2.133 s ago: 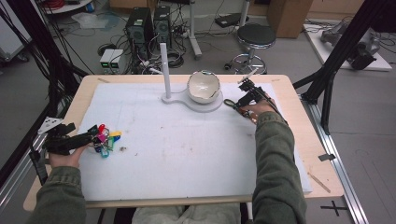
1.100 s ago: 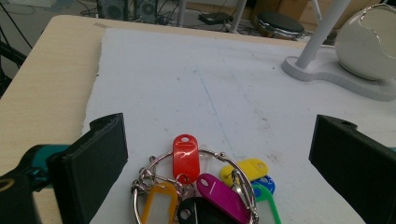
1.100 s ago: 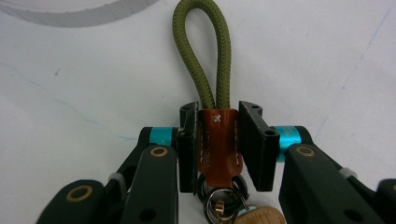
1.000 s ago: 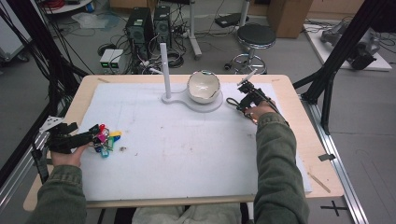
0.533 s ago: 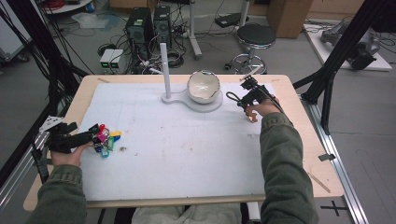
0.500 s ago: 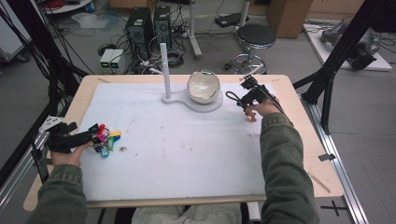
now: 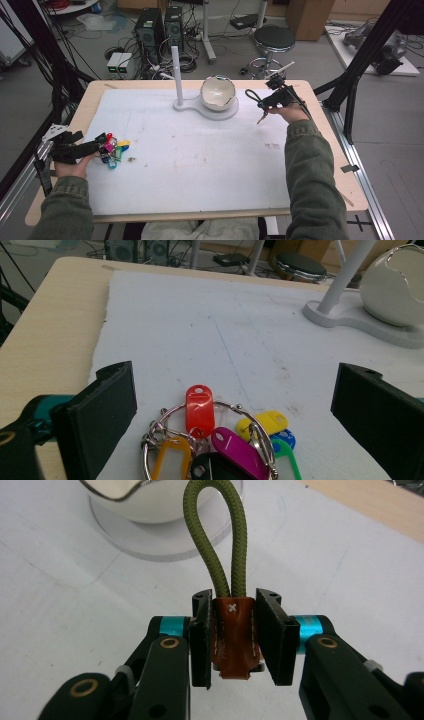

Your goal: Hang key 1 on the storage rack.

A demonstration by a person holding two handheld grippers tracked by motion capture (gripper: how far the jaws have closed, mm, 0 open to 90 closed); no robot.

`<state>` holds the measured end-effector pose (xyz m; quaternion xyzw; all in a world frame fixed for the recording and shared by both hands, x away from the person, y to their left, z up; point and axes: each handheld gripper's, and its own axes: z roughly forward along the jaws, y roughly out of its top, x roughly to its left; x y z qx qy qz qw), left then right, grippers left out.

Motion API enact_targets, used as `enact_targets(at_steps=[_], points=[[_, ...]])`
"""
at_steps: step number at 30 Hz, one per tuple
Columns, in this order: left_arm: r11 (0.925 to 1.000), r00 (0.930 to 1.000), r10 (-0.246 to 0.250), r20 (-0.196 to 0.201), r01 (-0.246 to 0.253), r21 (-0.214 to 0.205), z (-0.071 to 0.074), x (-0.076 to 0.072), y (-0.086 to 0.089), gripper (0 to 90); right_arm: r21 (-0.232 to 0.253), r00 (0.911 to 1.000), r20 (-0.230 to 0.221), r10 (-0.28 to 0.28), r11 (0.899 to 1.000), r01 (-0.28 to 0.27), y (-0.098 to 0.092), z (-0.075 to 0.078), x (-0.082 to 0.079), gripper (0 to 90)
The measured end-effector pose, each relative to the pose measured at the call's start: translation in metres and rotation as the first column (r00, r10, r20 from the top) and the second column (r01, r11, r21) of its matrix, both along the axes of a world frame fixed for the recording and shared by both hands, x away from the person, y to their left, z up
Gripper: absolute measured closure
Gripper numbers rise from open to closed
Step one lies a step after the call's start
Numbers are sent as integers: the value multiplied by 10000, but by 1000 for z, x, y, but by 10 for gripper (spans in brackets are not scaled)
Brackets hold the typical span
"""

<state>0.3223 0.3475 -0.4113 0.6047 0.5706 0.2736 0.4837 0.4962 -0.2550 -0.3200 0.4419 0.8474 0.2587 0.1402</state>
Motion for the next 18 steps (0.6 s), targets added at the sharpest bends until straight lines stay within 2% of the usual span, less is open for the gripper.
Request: enact_targets(at_steps=[2,3,4,6,11,18], points=[[10000,10000,-16,23,16,15,0,0,-1,49,54,10000,36,-39,10000,39,0,4,-1,691],[10000,10000,-37,8,37,31,0,0,-1,49,166,9998,180,3,9999,-6,0,12,-3,691],[10000,10000,-35,7,35,42,0,0,-1,49,166,9998,180,3,9999,-6,0,12,-3,691],[10000,10000,-23,-16,23,29,0,0,-1,49,262,9995,314,43,9996,-52,4,22,-4,691],[10000,10000,-19,22,19,6,0,0,0,49,404,9989,439,136,9991,-154,10,33,-6,691],[9998,9999,-117,-93,119,183,-1,1,-1,49,234,9967,741,331,9991,-349,24,54,-8,690]])
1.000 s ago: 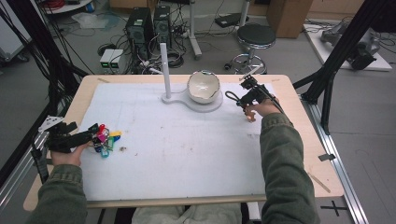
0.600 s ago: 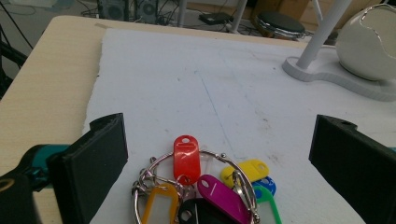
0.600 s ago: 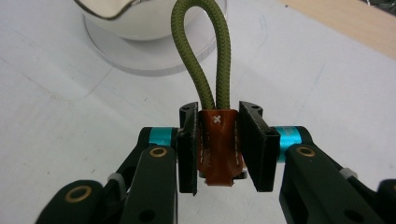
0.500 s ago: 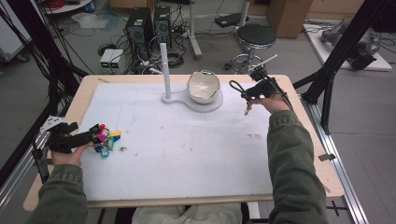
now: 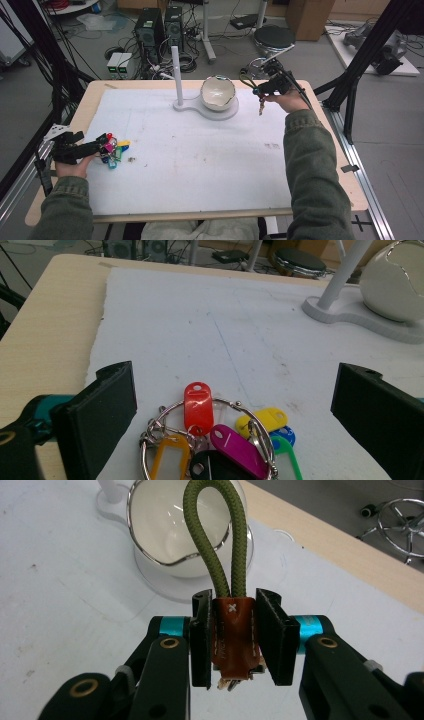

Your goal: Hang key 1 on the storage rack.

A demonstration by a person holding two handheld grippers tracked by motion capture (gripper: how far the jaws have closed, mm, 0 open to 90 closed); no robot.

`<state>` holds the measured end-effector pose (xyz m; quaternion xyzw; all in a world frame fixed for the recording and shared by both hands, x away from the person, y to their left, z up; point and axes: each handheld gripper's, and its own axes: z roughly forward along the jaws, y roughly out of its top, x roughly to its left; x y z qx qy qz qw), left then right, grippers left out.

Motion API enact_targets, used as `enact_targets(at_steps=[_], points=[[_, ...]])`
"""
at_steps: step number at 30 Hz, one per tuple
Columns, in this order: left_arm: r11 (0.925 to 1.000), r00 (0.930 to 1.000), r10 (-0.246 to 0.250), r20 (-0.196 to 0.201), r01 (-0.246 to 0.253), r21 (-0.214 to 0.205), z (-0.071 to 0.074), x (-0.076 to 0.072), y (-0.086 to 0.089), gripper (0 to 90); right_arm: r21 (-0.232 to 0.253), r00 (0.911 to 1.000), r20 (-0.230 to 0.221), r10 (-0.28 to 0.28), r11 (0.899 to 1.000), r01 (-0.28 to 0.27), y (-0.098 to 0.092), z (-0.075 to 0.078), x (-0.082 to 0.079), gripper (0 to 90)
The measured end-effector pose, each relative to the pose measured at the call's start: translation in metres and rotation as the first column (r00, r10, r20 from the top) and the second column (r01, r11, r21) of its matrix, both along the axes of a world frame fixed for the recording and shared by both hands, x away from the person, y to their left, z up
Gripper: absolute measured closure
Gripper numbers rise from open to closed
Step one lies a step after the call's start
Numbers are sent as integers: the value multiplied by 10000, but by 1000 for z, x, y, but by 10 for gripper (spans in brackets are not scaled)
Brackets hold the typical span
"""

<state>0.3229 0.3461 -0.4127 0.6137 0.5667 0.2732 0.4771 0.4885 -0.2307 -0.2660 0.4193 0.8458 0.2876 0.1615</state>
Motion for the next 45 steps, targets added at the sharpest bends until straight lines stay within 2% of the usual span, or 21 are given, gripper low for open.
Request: enact_targets(at_steps=[2,5,7,10,12,14,19,27,30,34,45], points=[[9999,10000,-8,-3,8,148,0,-1,-1,49,-116,9999,112,-8,9999,10,3,6,1,691],[9995,10000,39,-7,-39,302,0,-2,0,49,28,9998,190,-42,10000,42,8,14,1,691],[9995,10000,87,-36,-85,315,0,-2,1,49,44,9998,215,-54,10000,53,12,17,1,690],[9995,10000,76,-34,-74,302,0,-2,1,49,-239,9997,239,95,9997,-89,22,22,2,691],[9995,10000,19,-62,-17,329,0,-2,0,49,-110,9994,289,185,9998,-182,28,26,2,691],[9994,10000,11,-61,-8,343,0,-2,0,49,-135,9987,427,277,9995,-272,34,29,4,691],[9996,10000,22,24,-23,271,0,-2,1,49,-283,9974,430,580,9980,-569,53,35,6,691],[9998,9999,75,107,-77,192,0,-2,2,49,-243,9953,534,812,9965,-799,77,41,9,690],[9998,9999,54,93,-55,201,0,-2,2,49,-324,9935,461,1039,9942,-1025,90,40,10,690],[9998,9999,30,108,-32,188,0,-2,2,49,-427,9942,237,1049,9937,-1039,107,41,11,690],[9999,9997,-11,247,9,110,1,-2,3,49,-393,9850,448,1668,9855,-1651,143,47,8,689]])
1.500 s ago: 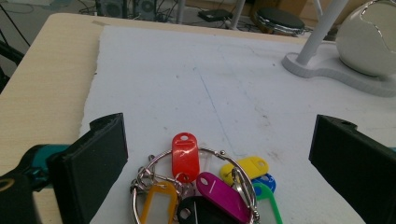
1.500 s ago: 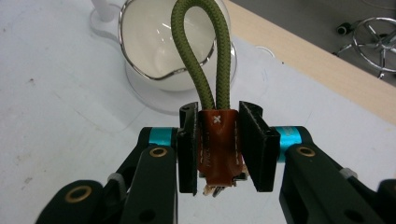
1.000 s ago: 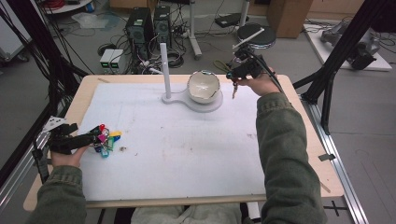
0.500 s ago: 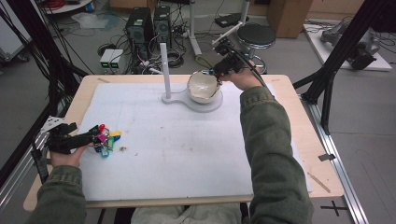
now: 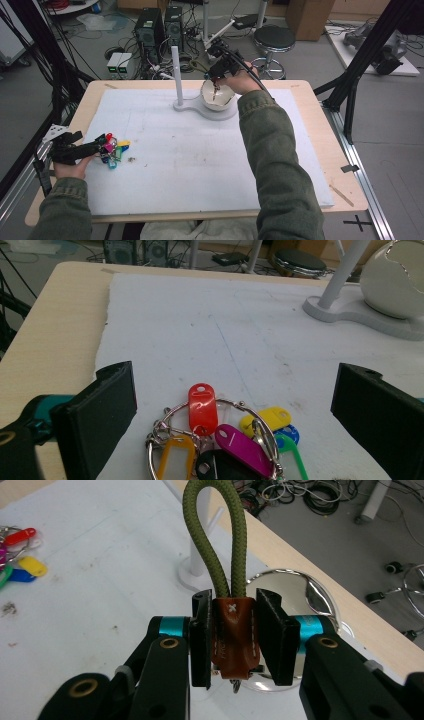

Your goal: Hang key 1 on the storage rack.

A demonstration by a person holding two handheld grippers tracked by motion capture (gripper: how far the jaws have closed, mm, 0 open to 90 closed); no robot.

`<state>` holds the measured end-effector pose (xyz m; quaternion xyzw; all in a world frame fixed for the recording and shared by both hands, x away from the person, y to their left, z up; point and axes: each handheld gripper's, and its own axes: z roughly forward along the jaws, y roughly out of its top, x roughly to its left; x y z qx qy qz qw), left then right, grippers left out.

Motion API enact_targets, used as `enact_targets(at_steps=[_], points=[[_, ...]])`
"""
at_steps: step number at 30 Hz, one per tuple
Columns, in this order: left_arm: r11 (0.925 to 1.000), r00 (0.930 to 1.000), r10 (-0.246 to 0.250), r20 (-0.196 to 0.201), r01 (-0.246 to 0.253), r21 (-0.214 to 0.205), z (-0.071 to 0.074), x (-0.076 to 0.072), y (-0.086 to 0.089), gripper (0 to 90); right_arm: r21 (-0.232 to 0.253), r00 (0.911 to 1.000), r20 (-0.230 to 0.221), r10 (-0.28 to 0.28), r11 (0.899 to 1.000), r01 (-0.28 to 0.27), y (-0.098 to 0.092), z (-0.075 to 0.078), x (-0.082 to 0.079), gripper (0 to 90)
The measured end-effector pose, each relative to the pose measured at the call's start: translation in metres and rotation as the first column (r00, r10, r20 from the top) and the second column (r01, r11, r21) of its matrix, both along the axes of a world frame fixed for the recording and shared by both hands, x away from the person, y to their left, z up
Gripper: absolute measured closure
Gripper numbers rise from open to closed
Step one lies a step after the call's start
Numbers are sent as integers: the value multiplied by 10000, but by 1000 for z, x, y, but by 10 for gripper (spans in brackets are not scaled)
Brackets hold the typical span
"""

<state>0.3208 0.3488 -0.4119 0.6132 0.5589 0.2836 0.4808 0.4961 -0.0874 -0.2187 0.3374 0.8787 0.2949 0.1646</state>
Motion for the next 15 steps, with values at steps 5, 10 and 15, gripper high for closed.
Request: enact_targets(at_steps=[5,10,15], points=[[10000,10000,30,-5,-30,-30,0,1,0,49,-35,9995,-74,310,9995,-311,15,-2,-1,688],[10000,10000,49,15,-49,-49,-1,1,0,49,-71,9989,-69,457,9989,-458,24,-4,-1,687],[10000,10000,44,-17,-44,13,-1,1,1,49,-79,9978,-38,664,9978,-664,34,-8,0,685]])
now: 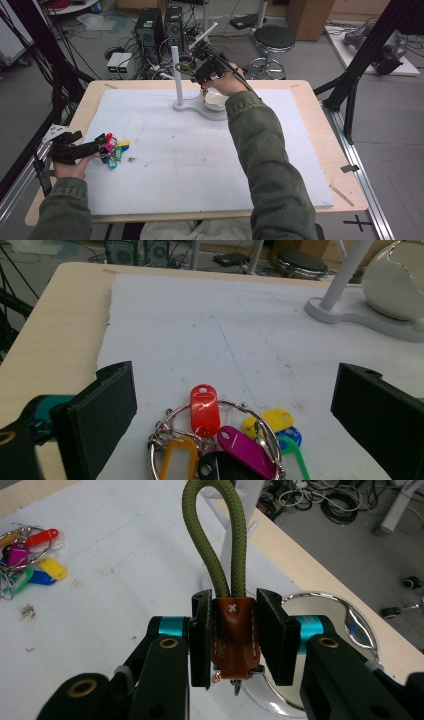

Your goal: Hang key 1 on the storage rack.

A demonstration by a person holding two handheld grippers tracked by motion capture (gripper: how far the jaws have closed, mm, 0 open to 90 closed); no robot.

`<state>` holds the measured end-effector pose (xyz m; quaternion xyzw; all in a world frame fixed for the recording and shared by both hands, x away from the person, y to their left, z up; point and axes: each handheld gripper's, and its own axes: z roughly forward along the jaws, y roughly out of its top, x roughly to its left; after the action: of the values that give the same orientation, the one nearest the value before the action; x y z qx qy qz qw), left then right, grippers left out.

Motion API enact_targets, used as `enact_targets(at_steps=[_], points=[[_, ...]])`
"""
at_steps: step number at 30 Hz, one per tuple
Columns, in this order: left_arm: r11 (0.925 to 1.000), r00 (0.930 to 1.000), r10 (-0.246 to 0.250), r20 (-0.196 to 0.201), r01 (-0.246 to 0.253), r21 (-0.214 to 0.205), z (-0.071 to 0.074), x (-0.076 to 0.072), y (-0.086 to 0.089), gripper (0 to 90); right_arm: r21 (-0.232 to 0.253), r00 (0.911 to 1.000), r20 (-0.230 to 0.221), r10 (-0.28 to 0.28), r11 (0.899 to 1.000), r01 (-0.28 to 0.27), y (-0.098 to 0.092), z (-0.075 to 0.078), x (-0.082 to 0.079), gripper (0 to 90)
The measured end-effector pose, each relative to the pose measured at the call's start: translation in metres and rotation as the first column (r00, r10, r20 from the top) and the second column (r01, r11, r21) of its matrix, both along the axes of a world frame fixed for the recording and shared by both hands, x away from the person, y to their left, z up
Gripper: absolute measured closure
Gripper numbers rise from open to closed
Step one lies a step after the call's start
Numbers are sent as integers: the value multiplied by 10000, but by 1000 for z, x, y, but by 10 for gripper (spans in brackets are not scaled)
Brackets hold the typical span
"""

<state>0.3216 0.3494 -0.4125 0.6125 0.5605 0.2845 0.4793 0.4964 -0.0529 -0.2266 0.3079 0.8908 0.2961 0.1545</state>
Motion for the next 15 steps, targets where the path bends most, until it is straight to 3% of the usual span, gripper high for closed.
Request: enact_targets(at_steps=[6,15], points=[[10000,10000,-13,4,13,47,1,-1,0,49,-161,9998,-176,-68,9998,65,10,-11,7,684],[10000,10000,-57,-31,57,73,0,-2,0,49,-6,9986,-420,-334,9994,334,19,-28,19,683]])
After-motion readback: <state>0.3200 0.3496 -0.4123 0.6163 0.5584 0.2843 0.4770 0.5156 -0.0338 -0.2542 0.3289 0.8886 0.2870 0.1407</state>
